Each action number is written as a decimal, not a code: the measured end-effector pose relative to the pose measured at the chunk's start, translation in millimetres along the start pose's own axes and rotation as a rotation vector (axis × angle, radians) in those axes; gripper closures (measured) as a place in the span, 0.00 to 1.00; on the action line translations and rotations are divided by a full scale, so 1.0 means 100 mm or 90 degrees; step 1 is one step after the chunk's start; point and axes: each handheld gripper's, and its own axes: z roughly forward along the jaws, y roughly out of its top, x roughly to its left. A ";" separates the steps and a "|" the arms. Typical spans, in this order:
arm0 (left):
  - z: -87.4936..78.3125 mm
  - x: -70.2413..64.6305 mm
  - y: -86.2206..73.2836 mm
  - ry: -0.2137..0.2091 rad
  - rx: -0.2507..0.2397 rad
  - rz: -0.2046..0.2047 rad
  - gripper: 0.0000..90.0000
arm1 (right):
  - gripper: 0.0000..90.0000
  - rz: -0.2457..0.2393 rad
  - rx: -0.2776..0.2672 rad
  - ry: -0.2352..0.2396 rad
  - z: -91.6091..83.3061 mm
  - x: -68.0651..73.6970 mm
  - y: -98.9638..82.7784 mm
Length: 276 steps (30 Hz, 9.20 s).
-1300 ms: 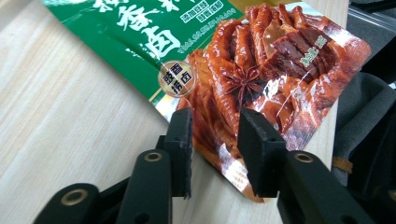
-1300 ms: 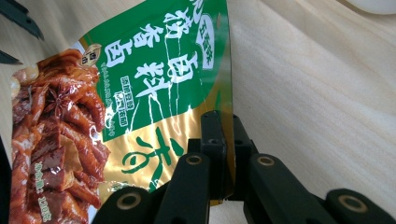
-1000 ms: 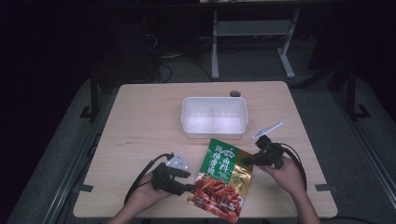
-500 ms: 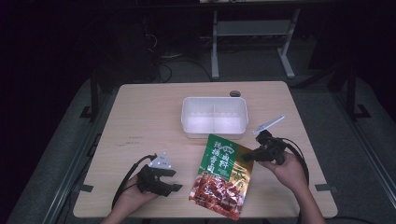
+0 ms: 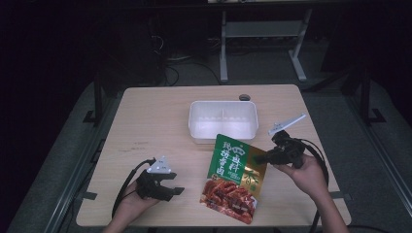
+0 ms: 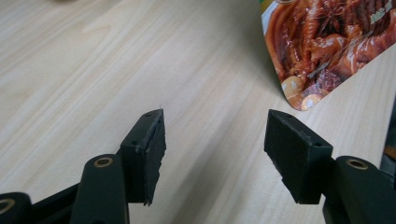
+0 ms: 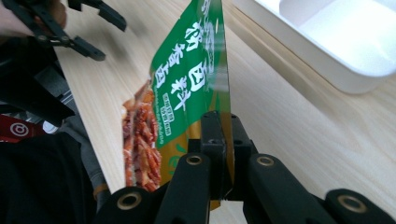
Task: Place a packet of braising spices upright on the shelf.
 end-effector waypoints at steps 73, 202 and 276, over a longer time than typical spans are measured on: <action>-0.13 0.33 -0.14 0.037 -0.014 -0.052 0.38 | 1.00 -0.015 -0.071 -0.083 -0.90 0.21 1.30; -0.13 0.33 -0.14 0.031 -0.022 -0.057 0.37 | 0.79 0.076 -0.081 -0.205 -0.23 -0.69 1.13; -0.11 0.32 -0.14 0.034 -0.021 -0.057 0.36 | 0.54 0.099 -0.095 -0.126 -0.21 -0.54 -0.01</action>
